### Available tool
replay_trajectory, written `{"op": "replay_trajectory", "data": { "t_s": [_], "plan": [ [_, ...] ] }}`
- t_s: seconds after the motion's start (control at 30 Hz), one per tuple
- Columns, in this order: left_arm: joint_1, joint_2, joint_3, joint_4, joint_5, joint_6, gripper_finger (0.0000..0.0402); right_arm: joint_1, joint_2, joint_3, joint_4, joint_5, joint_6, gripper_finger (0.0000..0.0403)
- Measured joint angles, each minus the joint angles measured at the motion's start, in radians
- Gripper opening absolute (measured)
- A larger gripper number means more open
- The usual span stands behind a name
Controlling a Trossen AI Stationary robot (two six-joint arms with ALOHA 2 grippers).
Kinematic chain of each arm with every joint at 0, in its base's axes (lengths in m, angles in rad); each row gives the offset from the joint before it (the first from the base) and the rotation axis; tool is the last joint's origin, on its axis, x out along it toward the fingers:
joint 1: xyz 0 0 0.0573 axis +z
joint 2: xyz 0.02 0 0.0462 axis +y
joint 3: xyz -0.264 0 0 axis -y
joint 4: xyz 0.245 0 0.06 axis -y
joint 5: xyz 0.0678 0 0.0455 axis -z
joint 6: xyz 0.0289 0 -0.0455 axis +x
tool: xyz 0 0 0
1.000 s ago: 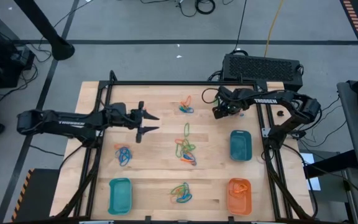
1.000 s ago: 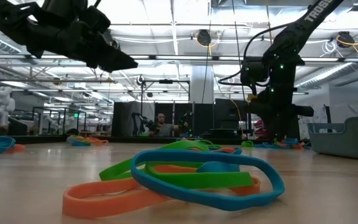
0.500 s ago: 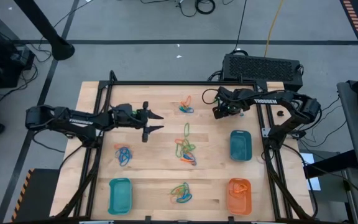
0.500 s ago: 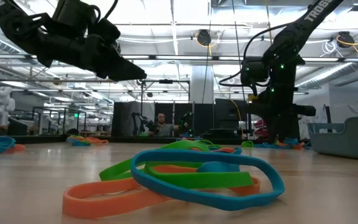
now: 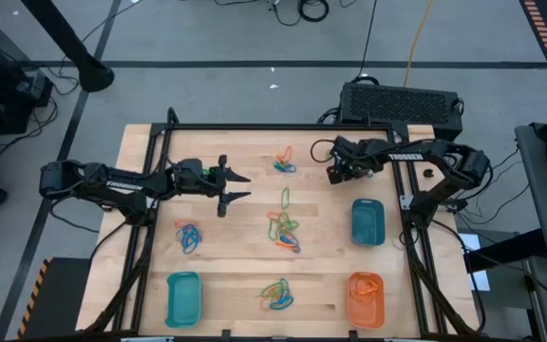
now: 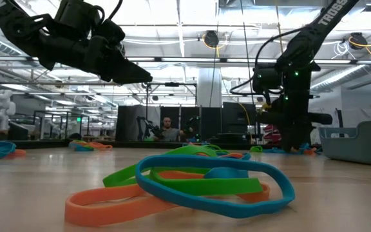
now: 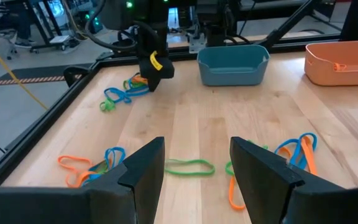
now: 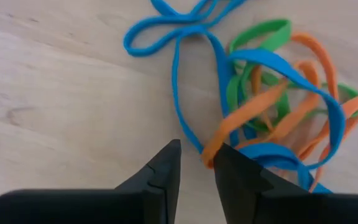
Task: Sort rubber bands into baskets
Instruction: Put the orange rubber band into the orange bin
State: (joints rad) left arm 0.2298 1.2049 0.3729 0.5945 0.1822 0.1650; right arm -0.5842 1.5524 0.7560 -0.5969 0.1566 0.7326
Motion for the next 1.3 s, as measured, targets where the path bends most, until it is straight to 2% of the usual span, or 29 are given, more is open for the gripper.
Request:
{"op": "replay_trajectory", "data": {
  "t_s": [0.33,0.43,0.6,0.87,1.3],
  "plan": [
    [0.0,0.0,0.0,0.0,0.0,0.0,0.0191,0.0,0.0,-0.011,0.071,-0.001,-0.038,0.0083],
    [0.0,0.0,0.0,-0.001,0.0,0.0,0.0191,0.0,0.0,-0.011,0.071,-0.001,-0.041,0.0065],
    [0.0,0.0,0.0,-0.002,0.0,-0.001,0.0191,0.0,0.0,-0.011,0.071,0.002,-0.067,0.0009],
    [0.0,0.0,0.0,-0.006,0.0,-0.001,0.0191,0.0,-0.01,-0.008,0.071,0.0,-0.106,0.0002],
    [0.0,0.0,0.0,-0.005,0.0,-0.001,0.0191,0.059,-0.01,0.231,-0.109,-0.002,-0.148,0.0001]
  ]
}}
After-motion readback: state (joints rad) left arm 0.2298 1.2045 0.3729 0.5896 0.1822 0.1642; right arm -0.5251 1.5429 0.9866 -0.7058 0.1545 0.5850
